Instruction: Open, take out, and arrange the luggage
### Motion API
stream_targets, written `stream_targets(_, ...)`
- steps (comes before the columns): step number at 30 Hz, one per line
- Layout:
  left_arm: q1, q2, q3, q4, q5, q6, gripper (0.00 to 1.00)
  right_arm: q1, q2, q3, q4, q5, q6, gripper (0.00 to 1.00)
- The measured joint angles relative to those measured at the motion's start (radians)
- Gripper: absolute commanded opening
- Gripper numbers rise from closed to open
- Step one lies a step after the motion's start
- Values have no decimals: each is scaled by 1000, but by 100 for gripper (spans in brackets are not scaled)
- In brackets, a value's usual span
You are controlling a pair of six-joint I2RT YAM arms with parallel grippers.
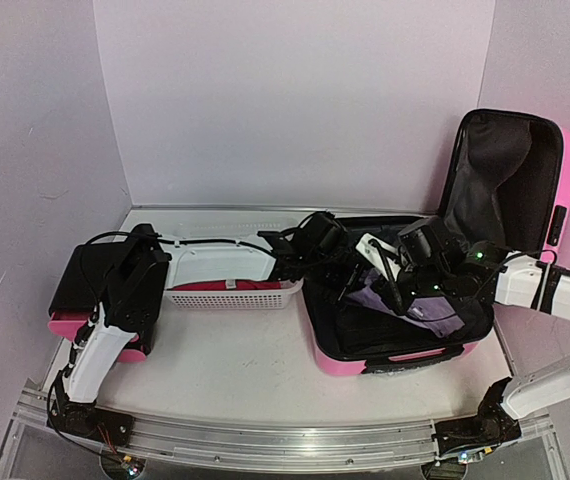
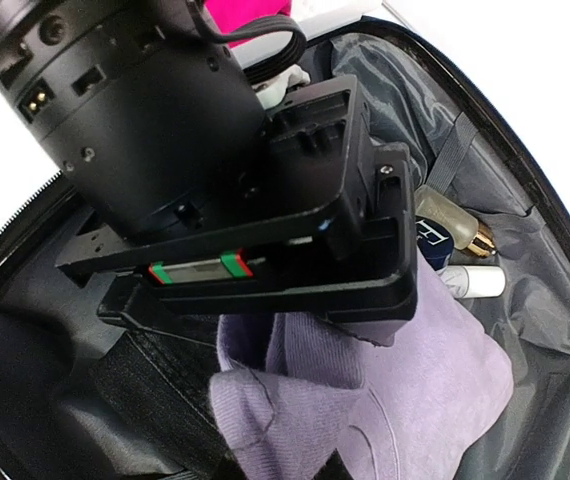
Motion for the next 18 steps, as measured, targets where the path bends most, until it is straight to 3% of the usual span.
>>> stream_targets(6,3,18,11,14,-6,-4,54,0,-2,-10,3,-4,3,0)
stream_targets(10,6,31,25,16,-12,6,36,0,-2,-16,2,-10,3,3)
stream_targets(13,6,32,26,16,-18,26,17,0,6,-16,1,-22,4,14)
stream_targets(14,7,32,26,16,-18,37,11,0,11,-16,-1,-27,8,22)
stream_targets(15,7,32,26,16,-21,49,3,0,16,-16,-3,-31,12,35)
stream_targets(16,8,32,26,15,-23,64,0,0,20,-16,-6,-37,19,49)
stream_targets(18,8,32,26,15,-27,99,0,0,20,-16,-12,-39,43,63)
